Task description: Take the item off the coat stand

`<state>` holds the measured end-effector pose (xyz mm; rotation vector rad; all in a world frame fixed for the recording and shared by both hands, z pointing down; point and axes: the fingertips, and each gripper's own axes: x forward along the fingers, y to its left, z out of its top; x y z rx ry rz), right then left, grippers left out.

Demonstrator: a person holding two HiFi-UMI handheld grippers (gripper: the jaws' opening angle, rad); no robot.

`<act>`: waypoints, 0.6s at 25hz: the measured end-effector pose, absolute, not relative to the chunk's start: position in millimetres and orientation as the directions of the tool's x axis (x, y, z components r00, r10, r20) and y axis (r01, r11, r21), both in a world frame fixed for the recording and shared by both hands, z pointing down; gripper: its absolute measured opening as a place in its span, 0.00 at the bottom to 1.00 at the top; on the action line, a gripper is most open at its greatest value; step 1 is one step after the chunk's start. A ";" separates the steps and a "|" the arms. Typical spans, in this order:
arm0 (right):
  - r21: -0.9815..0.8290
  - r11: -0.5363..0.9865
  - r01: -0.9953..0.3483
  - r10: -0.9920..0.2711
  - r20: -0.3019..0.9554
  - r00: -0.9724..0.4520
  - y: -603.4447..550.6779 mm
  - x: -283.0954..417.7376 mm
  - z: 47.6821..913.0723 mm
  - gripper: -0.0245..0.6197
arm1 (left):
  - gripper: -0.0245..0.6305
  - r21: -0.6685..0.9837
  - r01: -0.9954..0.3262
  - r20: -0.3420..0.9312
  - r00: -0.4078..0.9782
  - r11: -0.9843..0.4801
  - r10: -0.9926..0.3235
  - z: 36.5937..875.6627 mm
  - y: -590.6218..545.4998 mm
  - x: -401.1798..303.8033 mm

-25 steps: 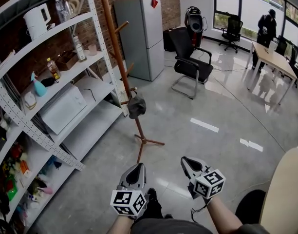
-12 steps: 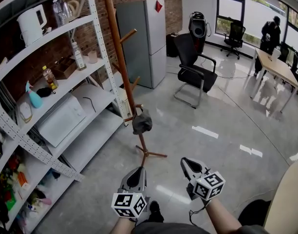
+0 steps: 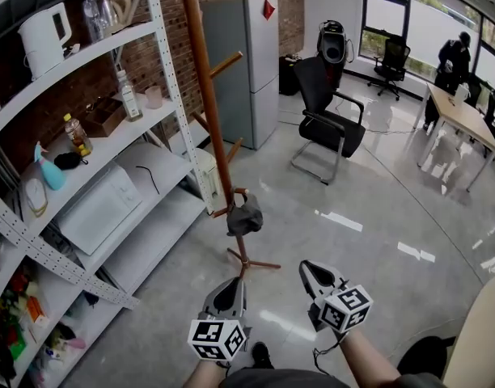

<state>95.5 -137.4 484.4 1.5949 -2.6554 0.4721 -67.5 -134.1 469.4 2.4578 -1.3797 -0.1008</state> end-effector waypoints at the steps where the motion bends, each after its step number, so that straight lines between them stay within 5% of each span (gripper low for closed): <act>1: -0.251 0.437 -0.864 -0.861 0.161 -0.482 -143.6 92.5 484.6 0.05 | 0.05 0.312 -0.818 0.093 0.533 -0.484 -0.841 469.5 -140.4 -69.6; 15: -0.200 0.443 -0.874 -0.861 0.176 -0.477 -201.5 50.5 490.1 0.05 | 0.05 0.345 -0.798 0.095 0.554 -0.494 -0.827 479.7 -201.3 -98.5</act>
